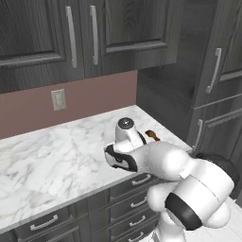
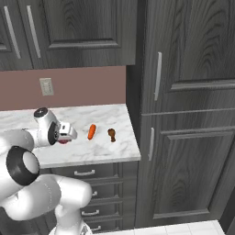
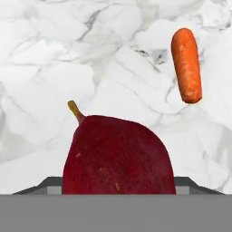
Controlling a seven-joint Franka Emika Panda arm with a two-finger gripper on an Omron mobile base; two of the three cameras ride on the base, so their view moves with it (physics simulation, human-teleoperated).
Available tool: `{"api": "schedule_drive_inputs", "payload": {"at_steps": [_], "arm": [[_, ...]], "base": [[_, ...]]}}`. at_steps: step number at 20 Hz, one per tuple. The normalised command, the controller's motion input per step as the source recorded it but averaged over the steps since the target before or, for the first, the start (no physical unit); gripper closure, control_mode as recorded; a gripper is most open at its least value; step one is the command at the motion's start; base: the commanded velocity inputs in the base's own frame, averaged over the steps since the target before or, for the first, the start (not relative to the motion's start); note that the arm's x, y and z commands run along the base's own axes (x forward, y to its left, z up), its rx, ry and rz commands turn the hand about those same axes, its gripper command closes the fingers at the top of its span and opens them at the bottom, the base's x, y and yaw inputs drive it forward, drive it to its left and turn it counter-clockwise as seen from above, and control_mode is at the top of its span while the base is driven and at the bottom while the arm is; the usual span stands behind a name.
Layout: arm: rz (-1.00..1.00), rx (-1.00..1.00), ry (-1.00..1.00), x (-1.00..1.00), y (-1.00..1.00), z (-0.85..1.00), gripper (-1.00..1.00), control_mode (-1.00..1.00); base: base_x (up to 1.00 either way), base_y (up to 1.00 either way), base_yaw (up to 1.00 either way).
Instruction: Open the fridge, remove the pear, carrot, and chicken drumstick, and place them on any counter.
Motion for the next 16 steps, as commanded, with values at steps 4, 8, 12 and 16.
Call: {"api": "schedule_drive_inputs", "payload": {"at_steps": [4, 8, 12, 16], "arm": [[0.00, 0.00, 0.02, 0.85, 0.00, -0.23, 1.00, -1.00], [0.00, 0.00, 0.00, 0.43, 0.02, -0.18, 1.00, -1.00], [0.00, 0.00, 0.00, 0.32, 0.08, -0.23, -1.00, -1.00], [0.00, 0.00, 0.00, 0.35, 0.03, -0.04, -1.00, -1.00]], "base": [[0.00, 0.00, 0.00], [0.00, 0.00, 0.00], [0.00, 0.00, 0.00], [0.00, 0.00, 0.00]]}}
